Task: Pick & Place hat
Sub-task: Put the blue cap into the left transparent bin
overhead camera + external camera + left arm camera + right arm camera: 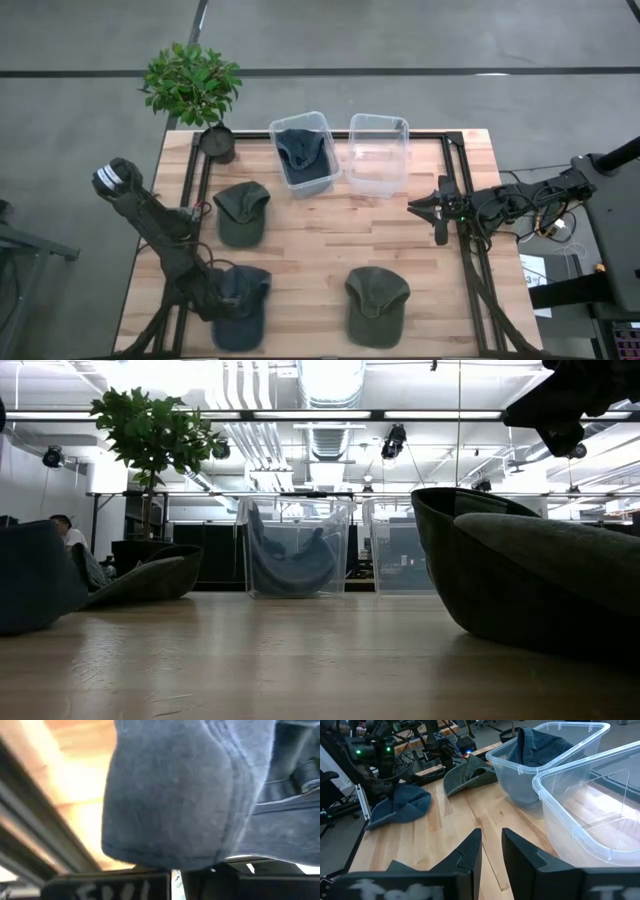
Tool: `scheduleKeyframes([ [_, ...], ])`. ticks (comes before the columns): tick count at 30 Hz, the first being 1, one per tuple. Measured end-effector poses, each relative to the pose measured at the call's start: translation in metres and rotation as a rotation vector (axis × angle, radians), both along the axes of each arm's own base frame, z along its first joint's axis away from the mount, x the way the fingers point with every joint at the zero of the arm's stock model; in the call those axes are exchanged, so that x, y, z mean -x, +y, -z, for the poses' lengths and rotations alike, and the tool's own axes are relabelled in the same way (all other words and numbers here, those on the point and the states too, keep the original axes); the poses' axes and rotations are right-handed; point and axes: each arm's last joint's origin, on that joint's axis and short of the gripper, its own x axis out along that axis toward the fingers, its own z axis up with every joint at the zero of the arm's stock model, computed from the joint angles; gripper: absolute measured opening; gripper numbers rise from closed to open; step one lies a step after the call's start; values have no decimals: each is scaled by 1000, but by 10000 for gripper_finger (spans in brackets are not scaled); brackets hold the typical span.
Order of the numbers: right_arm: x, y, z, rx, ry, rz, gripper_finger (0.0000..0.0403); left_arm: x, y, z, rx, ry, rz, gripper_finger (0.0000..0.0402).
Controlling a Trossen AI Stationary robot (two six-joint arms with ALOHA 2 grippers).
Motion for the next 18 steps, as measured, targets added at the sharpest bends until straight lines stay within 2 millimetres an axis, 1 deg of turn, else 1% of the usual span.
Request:
scheduleKeyframes([
  [6,0,0,0,0,0,0,80,-4,2,2,-86,-120,-45,7],
  [10,0,0,0,0,0,0,82,-9,3,-1,-163,-232,-91,5],
  [15,0,0,0,-1,-3,0,74,-12,0,-10,-163,-267,-85,5],
  [18,0,0,0,-1,-2,0,69,-17,-4,-20,-179,-345,-68,4],
])
